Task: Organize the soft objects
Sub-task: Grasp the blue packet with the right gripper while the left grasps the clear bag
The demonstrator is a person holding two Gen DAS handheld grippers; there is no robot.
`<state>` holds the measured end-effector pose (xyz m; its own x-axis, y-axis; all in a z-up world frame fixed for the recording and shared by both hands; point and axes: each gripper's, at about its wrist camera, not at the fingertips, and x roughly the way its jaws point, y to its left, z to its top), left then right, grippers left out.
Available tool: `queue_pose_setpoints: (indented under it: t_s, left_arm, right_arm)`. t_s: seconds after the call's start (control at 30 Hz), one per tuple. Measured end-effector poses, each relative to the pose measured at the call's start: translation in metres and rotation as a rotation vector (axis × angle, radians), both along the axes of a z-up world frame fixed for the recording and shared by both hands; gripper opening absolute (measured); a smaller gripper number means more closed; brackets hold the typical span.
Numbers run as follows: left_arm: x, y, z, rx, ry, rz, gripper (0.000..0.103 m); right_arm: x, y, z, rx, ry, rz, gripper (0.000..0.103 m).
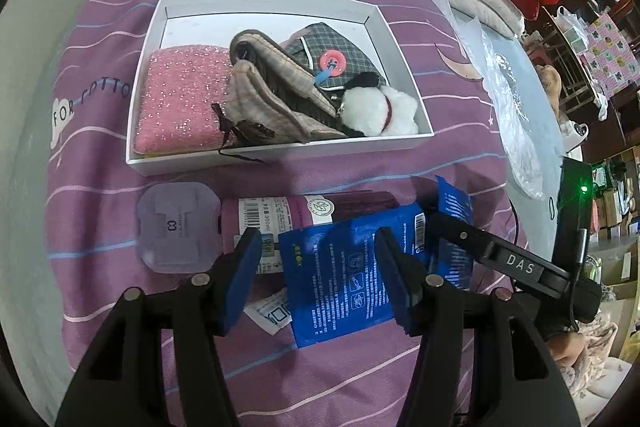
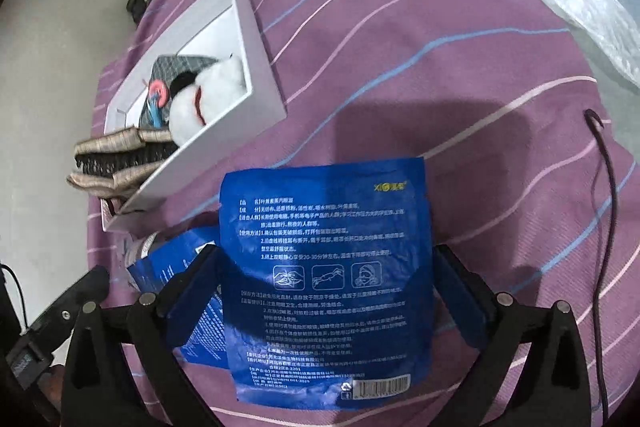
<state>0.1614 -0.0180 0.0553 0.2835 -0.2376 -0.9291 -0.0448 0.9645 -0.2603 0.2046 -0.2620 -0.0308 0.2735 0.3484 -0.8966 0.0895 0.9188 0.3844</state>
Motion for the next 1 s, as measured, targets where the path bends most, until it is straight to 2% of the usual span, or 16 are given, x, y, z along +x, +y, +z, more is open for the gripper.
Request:
queue_pose_setpoints:
  t_s: [0.2,0.27,0.43,0.63,0.77,1.0]
  left_arm:
    - [-0.001,-0.001,0.001,0.001,0.003,-0.005,0.059]
    - [-0.002,-0.002,0.002,-0.001,-0.001,-0.007,0.059]
    - [-0.002,-0.005,0.001,0.0,0.002,-0.017,0.059]
    - [-0.002,-0.016,0.001,-0.009,-0.005,-0.048,0.059]
    - [-0.002,-0.03,-0.002,-0.038,-0.012,-0.105,0.059]
    - [0.0,-0.057,-0.012,-0.127,-0.018,-0.215,0.059]
  right_arm:
    - [-0.001,-0.001,0.002,-0.006,-0.004,0.0,0.09]
    - [-0.002,-0.003,0.005,-0.01,-0.01,0.0,0.084]
    - [-0.004,-0.013,0.009,0.018,-0.028,-0.025,0.078]
    - [-0.009,-0.033,0.022,0.041,-0.065,-0.078,0.076]
    - [-0.013,-0.043,0.033,0.06,-0.097,-0.101,0.076]
    - [-0.018,-0.058,0.042,0.004,-0.115,-0.155,0.076]
